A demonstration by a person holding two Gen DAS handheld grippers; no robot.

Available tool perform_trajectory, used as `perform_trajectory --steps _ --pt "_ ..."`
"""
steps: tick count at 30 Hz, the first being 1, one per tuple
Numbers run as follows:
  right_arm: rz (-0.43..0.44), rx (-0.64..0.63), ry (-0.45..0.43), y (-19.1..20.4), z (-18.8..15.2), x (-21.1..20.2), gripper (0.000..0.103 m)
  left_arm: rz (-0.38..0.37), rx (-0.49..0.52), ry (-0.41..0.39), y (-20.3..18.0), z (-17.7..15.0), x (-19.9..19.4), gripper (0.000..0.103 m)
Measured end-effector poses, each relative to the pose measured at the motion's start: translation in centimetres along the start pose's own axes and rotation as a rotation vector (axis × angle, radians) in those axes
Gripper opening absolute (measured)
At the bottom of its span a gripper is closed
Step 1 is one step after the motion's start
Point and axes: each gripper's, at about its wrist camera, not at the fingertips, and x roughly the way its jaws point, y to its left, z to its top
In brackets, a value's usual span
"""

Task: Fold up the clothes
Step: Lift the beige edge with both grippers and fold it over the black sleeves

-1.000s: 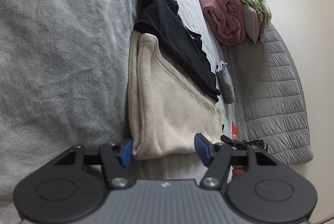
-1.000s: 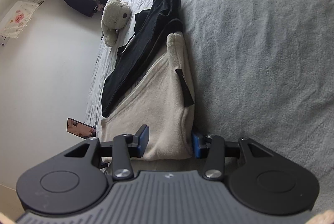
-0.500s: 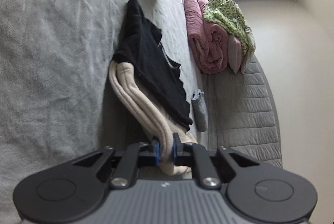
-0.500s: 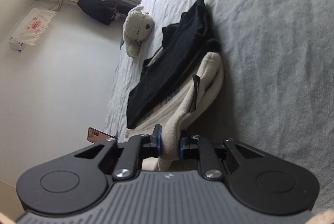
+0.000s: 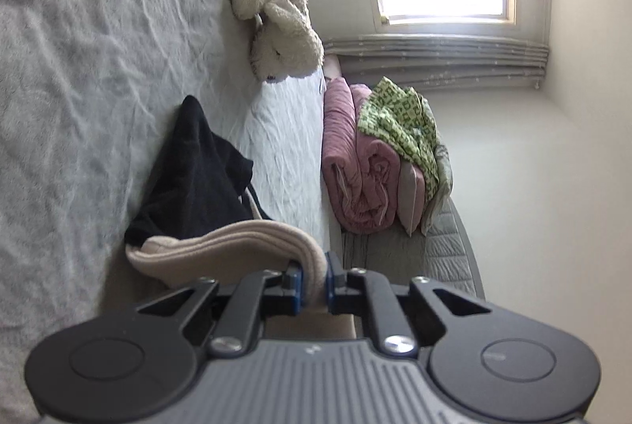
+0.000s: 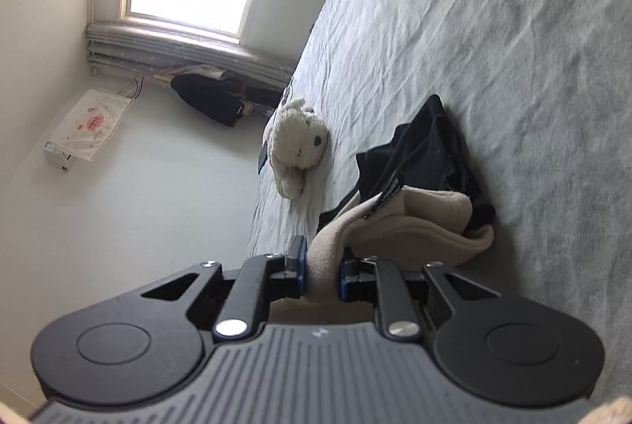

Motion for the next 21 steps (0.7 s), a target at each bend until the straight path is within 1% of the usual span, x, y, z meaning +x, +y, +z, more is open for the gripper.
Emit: perform_trajectory --steps 2,4,9,15,19,20,21 --pt "-0.014 0.008 -0.024 0.1 0.9 0.7 0.019 0.021 -0.004 -0.040 -0.4 0.9 0.9 0.011" --pt "-0.026 0.021 -0.047 0.1 1.8 1.5 0.019 0.044 0.005 -0.062 -0.8 1.8 2.0 0.011" --pt "-0.058 0.043 -0.076 -0.8 3.6 3.9 0.019 0.100 0.026 -0.085 -0.9 3.8 4.9 0.011" --pt "-0.077 0.094 -0.090 -2.9 5.2 7.1 0.019 0.177 0.007 -0.109 1.0 6.0 7.6 0.011" --pt "-0.110 0.140 -0.087 -4.7 5.7 8.6 0.020 0.223 -0.001 -0.116 2.5 6.4 8.9 0.011" --pt "-0.113 0.158 -0.089 -5.2 5.7 8.8 0.020 0.232 -0.003 -0.117 2.8 6.5 9.1 0.012" --pt "-0.107 0.172 -0.093 -5.6 5.8 9.0 0.020 0.236 -0.005 -0.114 3.1 6.6 9.4 0.016"
